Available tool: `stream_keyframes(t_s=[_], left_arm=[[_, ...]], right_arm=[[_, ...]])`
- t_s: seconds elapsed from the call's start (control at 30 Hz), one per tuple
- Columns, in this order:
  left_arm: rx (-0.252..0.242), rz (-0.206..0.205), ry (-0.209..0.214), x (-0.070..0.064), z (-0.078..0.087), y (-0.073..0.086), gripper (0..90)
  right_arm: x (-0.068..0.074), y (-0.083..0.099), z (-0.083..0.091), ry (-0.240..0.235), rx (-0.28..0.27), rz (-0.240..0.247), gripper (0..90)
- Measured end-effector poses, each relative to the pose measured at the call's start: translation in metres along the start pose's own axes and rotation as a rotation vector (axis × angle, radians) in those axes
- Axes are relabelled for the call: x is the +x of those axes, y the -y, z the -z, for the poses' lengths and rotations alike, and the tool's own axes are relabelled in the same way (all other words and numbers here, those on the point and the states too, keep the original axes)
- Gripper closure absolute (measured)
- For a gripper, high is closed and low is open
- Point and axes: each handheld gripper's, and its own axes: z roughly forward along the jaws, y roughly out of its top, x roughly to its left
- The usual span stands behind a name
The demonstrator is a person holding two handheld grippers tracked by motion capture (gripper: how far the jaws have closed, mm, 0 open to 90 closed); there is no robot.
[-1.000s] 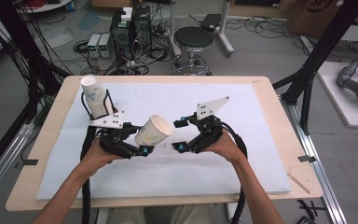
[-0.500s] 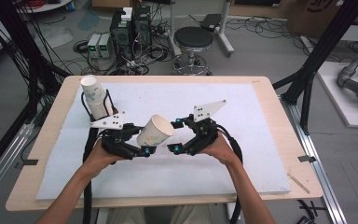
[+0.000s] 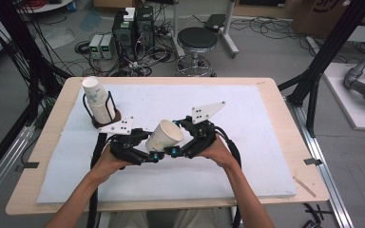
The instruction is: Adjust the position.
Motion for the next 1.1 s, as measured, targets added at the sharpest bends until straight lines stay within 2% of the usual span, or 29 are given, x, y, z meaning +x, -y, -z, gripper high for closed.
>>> stream_keyframes(t_s=[0.3,0.4,0.6,1.1], left_arm=[[0.005,-0.015,0.025,-0.0018,-0.0069,-0.0007,37.2],[0.006,-0.023,0.032,-0.0022,-0.0069,-0.0010,37.2],[0.000,-0.018,0.034,-0.0024,-0.0060,-0.0011,37.2],[-0.001,-0.009,0.045,-0.0017,-0.0052,-0.0017,36.6]], right_arm=[[-0.0002,-0.0015,-0.0025,-0.027,-0.010,0.001,17.1],[-0.0008,-0.0014,-0.0014,-0.037,-0.023,0.001,20.5],[0.0002,-0.0025,0.0007,-0.062,-0.044,0.014,28.9],[-0.0002,-0.0025,0.0011,-0.082,-0.056,0.014,33.8]])
